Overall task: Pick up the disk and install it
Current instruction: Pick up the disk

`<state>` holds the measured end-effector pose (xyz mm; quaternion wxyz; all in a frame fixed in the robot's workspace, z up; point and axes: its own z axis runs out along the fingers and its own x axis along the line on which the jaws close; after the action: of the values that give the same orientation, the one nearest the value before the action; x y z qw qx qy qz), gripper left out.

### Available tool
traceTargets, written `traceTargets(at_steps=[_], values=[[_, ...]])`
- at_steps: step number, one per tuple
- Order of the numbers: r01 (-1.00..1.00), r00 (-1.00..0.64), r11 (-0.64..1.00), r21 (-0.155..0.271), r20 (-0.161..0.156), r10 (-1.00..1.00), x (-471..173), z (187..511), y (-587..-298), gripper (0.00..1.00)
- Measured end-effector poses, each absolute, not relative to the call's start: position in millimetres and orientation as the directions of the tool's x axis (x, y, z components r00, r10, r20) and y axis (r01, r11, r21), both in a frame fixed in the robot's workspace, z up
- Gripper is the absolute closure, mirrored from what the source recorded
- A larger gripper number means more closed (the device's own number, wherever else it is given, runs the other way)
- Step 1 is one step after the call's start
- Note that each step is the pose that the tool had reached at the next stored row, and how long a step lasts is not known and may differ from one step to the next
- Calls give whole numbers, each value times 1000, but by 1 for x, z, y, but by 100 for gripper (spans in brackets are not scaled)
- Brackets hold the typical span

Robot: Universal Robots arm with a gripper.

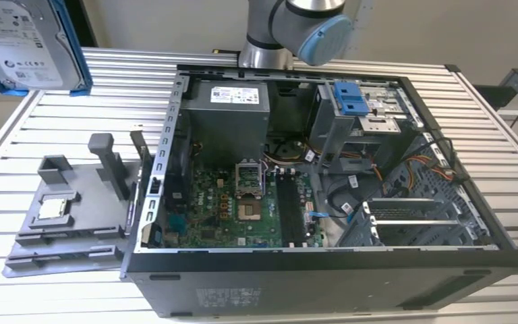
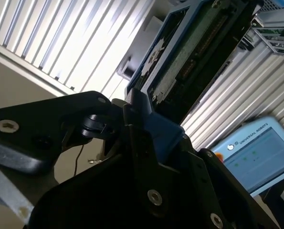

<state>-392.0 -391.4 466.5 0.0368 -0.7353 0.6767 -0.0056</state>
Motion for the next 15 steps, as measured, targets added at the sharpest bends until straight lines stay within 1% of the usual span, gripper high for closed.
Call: traceTargets(at_steps=[5, 15], values=[[-995, 84, -81, -62, -42, -996, -392, 478, -391, 100], [-995, 84, -81, -62, -42, -996, -392, 479, -391, 100]])
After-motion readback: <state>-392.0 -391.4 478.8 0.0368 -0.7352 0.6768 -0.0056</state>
